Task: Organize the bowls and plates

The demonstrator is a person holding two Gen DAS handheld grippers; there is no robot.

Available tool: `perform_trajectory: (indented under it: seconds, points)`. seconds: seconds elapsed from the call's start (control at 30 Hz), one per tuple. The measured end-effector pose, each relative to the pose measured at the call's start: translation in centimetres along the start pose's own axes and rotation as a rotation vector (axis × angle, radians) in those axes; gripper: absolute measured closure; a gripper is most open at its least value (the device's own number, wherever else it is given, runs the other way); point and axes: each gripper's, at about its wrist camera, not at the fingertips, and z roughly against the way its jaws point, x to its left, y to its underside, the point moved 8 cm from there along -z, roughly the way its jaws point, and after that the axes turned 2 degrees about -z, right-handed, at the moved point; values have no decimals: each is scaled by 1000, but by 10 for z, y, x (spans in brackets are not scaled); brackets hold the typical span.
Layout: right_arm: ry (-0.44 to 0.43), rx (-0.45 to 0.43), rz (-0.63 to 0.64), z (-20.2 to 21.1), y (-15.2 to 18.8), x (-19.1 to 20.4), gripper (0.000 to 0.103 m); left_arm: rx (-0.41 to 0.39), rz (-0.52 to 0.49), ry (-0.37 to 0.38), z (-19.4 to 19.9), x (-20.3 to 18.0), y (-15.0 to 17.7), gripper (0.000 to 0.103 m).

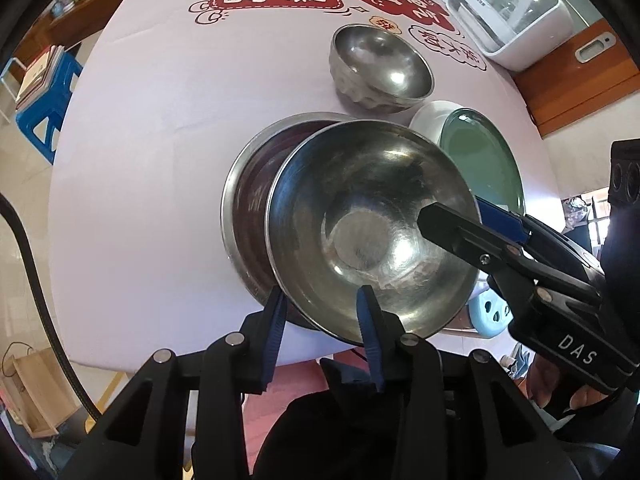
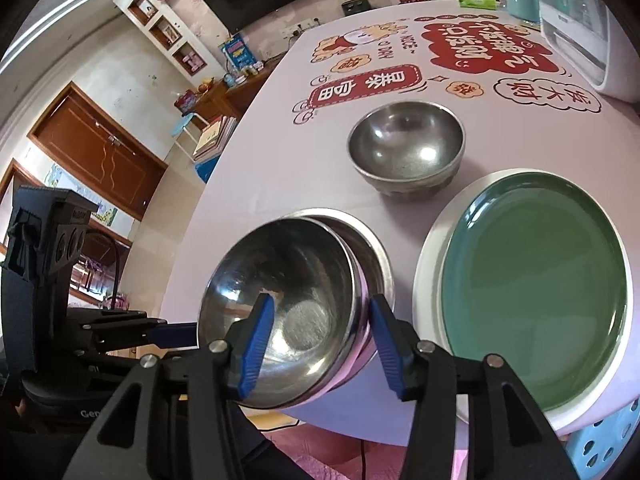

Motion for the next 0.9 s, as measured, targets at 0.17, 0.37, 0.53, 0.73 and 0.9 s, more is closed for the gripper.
perform_trajectory:
  seconds: [0.17, 0.37, 0.53, 0.73, 0.9]
  points:
    - [-10, -20, 4, 1, -4, 4, 46, -30, -3, 13, 8, 4, -3, 66]
    - [-10, -27, 27, 1, -8, 10, 44, -72, -20, 27, 19, 5, -8, 65]
    - [-1, -43, 33, 6, -14, 10, 43, -102, -28, 31, 25, 3, -15, 64]
    - [11, -69, 27, 11, -25, 3, 43, -149, -36, 18, 32, -2, -29, 58]
    - [17, -80, 19, 9, -36, -3, 43, -198, -42, -25, 39, -2, -44, 52]
